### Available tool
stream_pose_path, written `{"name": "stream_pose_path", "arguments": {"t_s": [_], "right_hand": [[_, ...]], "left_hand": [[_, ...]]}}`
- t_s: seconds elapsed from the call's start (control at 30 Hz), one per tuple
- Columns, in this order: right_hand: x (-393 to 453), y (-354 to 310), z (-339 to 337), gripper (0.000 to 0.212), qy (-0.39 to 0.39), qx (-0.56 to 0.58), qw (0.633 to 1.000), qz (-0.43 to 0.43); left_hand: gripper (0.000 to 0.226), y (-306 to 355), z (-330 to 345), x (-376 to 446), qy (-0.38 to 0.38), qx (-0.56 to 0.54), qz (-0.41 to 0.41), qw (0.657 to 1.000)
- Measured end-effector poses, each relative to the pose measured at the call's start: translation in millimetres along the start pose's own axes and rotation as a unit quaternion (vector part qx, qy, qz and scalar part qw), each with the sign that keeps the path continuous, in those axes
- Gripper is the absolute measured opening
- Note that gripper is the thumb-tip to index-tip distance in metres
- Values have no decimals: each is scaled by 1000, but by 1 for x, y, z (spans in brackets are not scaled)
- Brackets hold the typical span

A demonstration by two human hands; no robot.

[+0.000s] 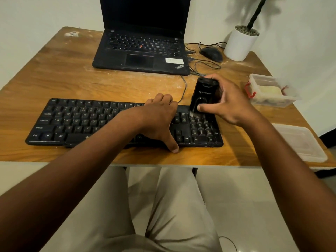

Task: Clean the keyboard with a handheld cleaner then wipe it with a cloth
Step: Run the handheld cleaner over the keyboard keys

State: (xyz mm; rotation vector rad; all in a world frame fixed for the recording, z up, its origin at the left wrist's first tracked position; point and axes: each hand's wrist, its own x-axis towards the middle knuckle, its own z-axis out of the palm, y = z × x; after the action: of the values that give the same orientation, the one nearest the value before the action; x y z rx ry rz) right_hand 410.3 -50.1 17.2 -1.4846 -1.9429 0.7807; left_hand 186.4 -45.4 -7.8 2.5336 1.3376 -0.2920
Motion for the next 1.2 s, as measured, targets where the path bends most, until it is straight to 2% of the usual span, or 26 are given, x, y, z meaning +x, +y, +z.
{"name": "stream_pose_path", "arguments": {"t_s": [0.07,0.13,0.23,0.33,0.63,0.73,0.87,0.9,1.2], "right_hand": [[7,3,-2,63,34,0,999,-11],[-2,0,-10,62,38,7,999,-17],[-35,-3,-26,60,-28,44,999,-10],[-58,3,-32,58,-104,28,994,7],[-2,21,-17,61,44,12,999,-9],[-24,14,-29,61,40,39,998,-4],[-64,14,-38,59,-70,37,997,20],[-66,16,-36,60,-71,29,997,23],[6,31,-20,66,68,-2,998,3]], "left_hand": [[128,1,0,0,-2,1,-2,1000],[128,1,0,0,-2,2,-1,1000],[128,0,1,0,0,0,2,1000],[128,0,1,1,0,2,4,1000],[131,1,0,-1,-5,0,-1,1000],[131,1,0,0,-4,4,1,1000],[130,0,1,1,-3,2,5,1000],[130,0,1,2,-3,3,5,1000],[129,-4,-2,3,-7,-2,-14,1000]]}}
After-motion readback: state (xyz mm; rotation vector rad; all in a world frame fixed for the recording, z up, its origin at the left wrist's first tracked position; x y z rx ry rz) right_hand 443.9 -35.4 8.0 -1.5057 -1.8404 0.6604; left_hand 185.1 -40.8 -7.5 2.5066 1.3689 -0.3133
